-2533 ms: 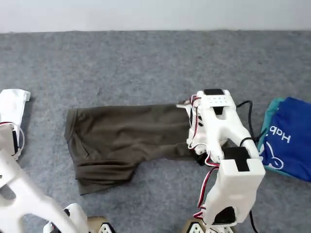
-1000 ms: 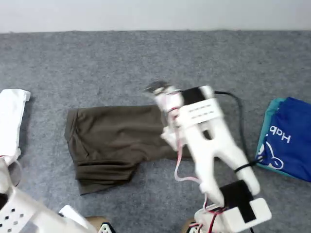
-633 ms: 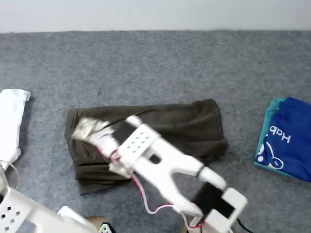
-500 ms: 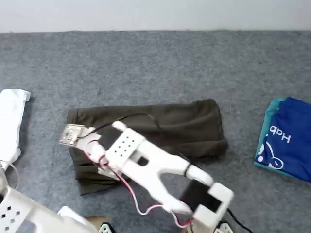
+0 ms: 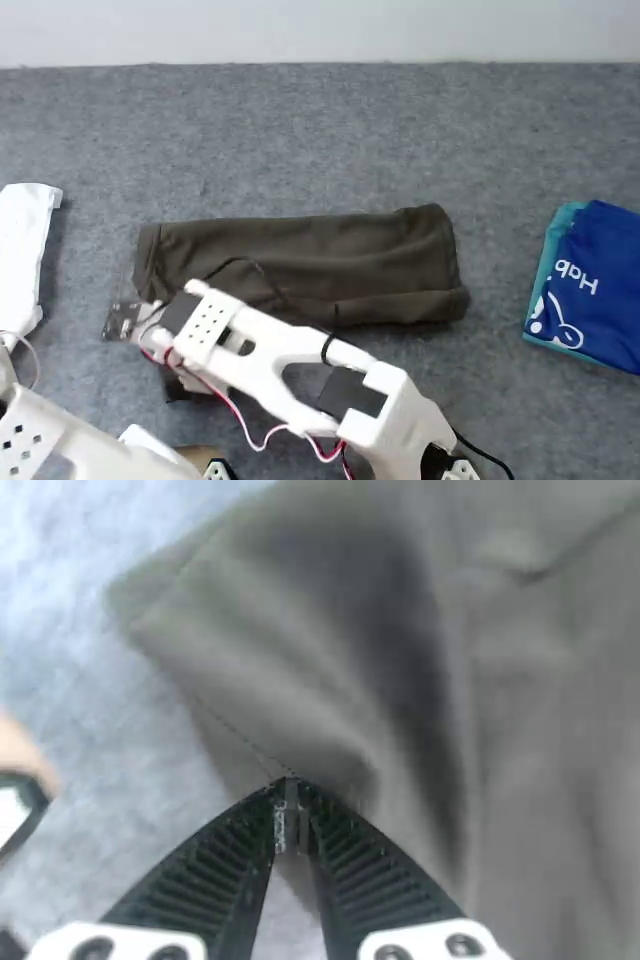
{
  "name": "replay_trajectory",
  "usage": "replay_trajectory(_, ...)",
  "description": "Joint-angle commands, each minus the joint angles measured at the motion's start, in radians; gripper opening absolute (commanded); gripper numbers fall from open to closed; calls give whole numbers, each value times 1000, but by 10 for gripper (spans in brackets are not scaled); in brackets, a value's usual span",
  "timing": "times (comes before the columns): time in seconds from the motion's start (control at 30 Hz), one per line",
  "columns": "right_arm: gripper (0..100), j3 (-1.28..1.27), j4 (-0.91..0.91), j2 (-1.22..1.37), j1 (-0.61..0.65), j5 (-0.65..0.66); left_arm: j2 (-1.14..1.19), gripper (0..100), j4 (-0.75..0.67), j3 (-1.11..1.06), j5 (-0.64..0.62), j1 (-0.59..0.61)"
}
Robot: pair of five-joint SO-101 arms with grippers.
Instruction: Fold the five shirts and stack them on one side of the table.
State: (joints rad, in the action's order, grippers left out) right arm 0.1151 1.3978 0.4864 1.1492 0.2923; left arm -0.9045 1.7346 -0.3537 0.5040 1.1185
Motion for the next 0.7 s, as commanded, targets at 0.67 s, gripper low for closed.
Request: replay_trajectory(0.67,281,41,166,-174,30,-2,-6,15,15,2,11,8)
